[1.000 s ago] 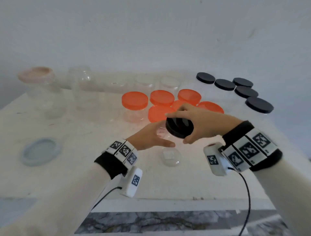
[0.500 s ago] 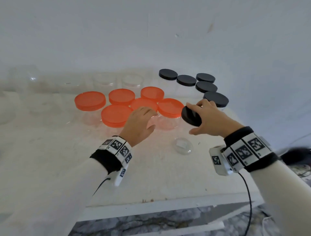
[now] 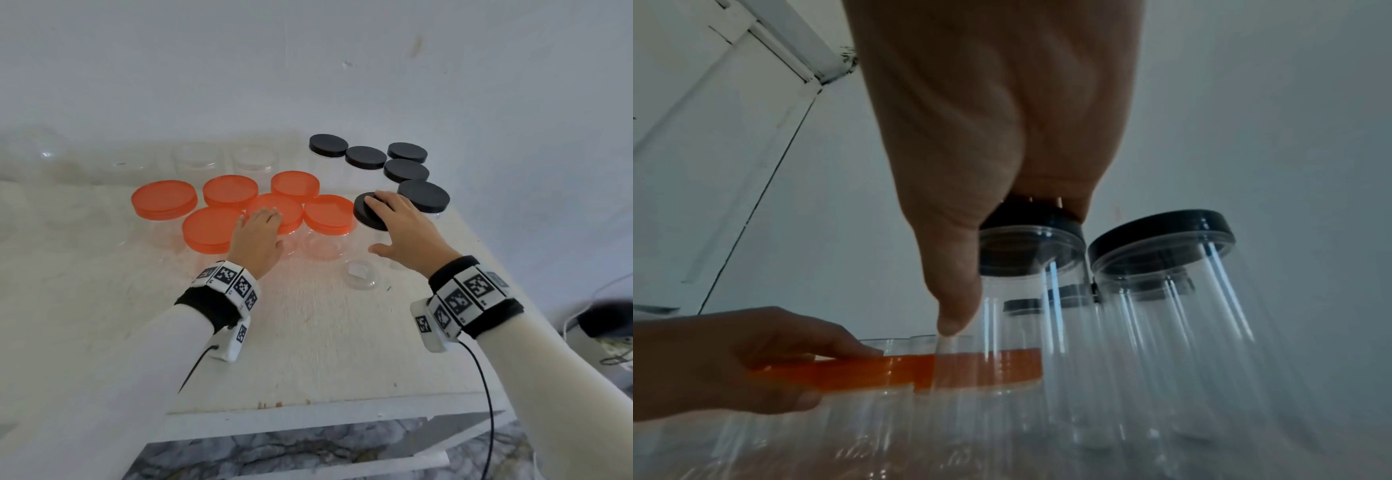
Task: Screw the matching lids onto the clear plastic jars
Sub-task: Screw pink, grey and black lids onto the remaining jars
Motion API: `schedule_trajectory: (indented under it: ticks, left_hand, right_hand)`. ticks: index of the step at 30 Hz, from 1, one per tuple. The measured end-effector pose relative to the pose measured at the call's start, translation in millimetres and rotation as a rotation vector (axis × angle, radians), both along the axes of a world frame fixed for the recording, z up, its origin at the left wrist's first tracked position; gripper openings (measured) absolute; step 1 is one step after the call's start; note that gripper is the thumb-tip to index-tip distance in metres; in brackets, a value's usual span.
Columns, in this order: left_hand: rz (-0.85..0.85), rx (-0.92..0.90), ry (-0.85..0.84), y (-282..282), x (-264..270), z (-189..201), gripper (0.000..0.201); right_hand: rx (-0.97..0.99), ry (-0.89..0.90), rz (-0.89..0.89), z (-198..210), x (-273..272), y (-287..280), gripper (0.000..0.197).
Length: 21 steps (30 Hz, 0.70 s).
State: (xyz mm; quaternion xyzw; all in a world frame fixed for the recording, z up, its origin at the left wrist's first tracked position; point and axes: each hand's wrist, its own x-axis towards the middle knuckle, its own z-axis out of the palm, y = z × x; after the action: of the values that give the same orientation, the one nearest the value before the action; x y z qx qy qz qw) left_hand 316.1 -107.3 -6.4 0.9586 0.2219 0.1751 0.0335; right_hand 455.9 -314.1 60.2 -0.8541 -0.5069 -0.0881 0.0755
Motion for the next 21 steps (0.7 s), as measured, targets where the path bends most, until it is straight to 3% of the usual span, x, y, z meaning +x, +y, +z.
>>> schedule_trajectory:
  ticks: [8,13,18,21]
  left_hand:
    - [0.016,-0.005,0.001,-2,0,0,0.053]
    - [0.005,-0.126,0.013,-3,-1,8,0.056]
    - [-0.119,-0.237,-0.265,-3,-22,20,0.051]
    - [-0.167,-0.295,-0.335,9,-46,23,0.043]
  right_hand:
    - [0.016,-0.002,0.003,-1,7,4,0.084]
    - [0.034,-0.009,0.004,0,8,8,0.082]
    - [-0.126,-0.121,-0.081,5,1,14,0.088]
    - [-0.112,-0.136,-0.055,11,-16,29,0.087]
